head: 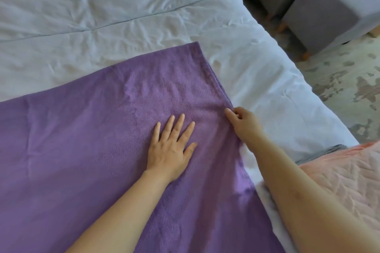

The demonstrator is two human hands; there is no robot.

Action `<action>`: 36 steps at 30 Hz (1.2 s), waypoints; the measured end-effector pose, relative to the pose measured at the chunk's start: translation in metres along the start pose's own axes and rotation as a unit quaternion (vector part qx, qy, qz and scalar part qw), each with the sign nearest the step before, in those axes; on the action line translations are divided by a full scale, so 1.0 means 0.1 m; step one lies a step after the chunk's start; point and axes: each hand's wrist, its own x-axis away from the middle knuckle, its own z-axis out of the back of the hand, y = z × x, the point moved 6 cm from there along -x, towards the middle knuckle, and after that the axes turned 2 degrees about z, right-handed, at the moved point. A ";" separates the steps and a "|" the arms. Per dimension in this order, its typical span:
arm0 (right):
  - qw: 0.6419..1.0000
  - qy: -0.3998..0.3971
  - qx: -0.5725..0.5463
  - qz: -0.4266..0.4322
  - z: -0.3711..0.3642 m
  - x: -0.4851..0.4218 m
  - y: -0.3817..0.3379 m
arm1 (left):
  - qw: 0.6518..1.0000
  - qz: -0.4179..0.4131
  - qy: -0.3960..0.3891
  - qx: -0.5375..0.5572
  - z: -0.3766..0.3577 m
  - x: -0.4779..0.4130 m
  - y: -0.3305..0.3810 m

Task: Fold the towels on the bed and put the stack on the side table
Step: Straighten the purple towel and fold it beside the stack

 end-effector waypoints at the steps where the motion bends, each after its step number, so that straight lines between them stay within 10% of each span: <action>1: 0.999 -0.026 -0.026 -0.026 -0.02 0.14 0.04 | 1.000 0.001 0.004 -0.001 0.03 0.04 0.02; 7: 0.975 -0.126 -0.100 -0.151 -0.14 1.17 0.42 | 0.998 -0.027 0.040 0.050 0.07 0.51 0.28; 14: 0.987 0.101 0.128 -0.011 0.22 1.35 0.51 | 0.998 -0.049 0.025 0.043 -0.07 0.92 0.48; 36: 0.953 0.092 0.278 -0.084 0.61 3.66 1.75 | 0.994 -0.106 -0.001 0.017 -0.49 2.48 1.28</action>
